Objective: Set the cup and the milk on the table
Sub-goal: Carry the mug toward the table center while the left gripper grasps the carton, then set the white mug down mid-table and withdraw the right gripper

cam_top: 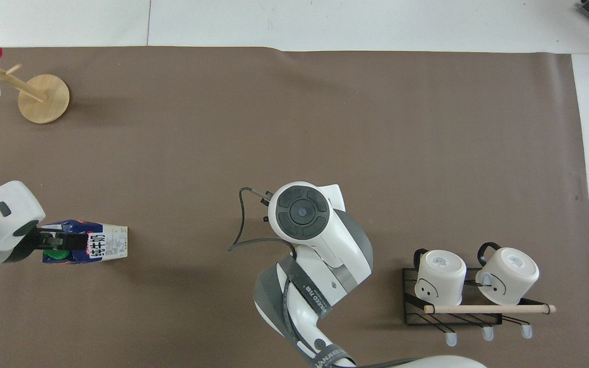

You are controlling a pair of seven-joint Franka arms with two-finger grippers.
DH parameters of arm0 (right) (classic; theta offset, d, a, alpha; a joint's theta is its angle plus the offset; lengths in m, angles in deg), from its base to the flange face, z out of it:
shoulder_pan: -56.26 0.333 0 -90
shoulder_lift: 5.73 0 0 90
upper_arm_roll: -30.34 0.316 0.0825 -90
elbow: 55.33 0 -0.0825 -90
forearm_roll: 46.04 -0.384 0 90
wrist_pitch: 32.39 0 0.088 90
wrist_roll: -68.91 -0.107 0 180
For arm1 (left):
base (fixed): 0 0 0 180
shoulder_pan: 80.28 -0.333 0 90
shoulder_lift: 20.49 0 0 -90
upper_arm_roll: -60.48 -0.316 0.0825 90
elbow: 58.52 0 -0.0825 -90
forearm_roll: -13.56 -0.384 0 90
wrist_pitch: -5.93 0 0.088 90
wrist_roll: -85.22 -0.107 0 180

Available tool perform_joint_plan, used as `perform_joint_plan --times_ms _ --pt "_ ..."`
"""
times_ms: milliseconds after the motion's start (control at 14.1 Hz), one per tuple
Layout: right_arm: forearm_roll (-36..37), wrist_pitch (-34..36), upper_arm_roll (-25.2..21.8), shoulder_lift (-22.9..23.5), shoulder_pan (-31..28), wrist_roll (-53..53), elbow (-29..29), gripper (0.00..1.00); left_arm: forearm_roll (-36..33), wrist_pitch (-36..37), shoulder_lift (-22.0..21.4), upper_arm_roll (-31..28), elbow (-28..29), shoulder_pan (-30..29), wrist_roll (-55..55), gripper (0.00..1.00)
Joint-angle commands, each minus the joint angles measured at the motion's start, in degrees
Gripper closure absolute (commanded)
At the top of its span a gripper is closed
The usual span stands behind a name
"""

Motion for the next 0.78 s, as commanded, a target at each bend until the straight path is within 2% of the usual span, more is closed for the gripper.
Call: perform_joint_plan --times_ms 0,71,142,213,284,426,569,711 --pt "0.45 -1.10 -0.22 0.48 0.55 -0.65 0.30 1.00 -0.47 -2.74 -2.14 -0.09 2.80 -0.18 -0.65 0.00" --pt "0.63 -0.92 -0.22 0.48 0.55 -0.56 0.21 1.00 -0.47 -3.09 -2.06 -0.09 2.80 -0.10 -0.74 0.00" --pt "0.80 -0.75 -0.22 0.48 0.55 -0.56 -0.05 0.69 -0.47 -3.09 -2.06 -0.09 2.80 -0.09 -0.74 0.00" --pt "0.89 -0.22 -0.22 0.48 0.55 -0.48 -0.40 0.35 -0.47 -3.18 -2.06 -0.09 2.80 -0.09 -0.74 0.00" --pt "1.68 -0.13 -0.22 0.22 0.55 -0.30 -0.58 0.00 -0.47 -3.09 -2.06 -0.09 2.80 -0.09 -0.74 0.10" --pt "2.30 0.39 -0.48 -1.88 -0.42 2.06 -0.67 0.00 -0.47 -3.09 -1.97 -0.09 2.80 -0.09 -0.74 0.26" --pt "2.21 2.49 -0.66 -5.92 -2.25 7.58 -0.58 0.00 -0.47 -3.18 -1.88 -0.09 2.80 -0.09 -0.91 0.32" --pt "2.13 6.18 -0.66 -10.05 -4.54 13.38 -0.58 0.00 -0.47 -3.53 -1.71 -0.09 2.71 -0.36 -1.88 0.35"
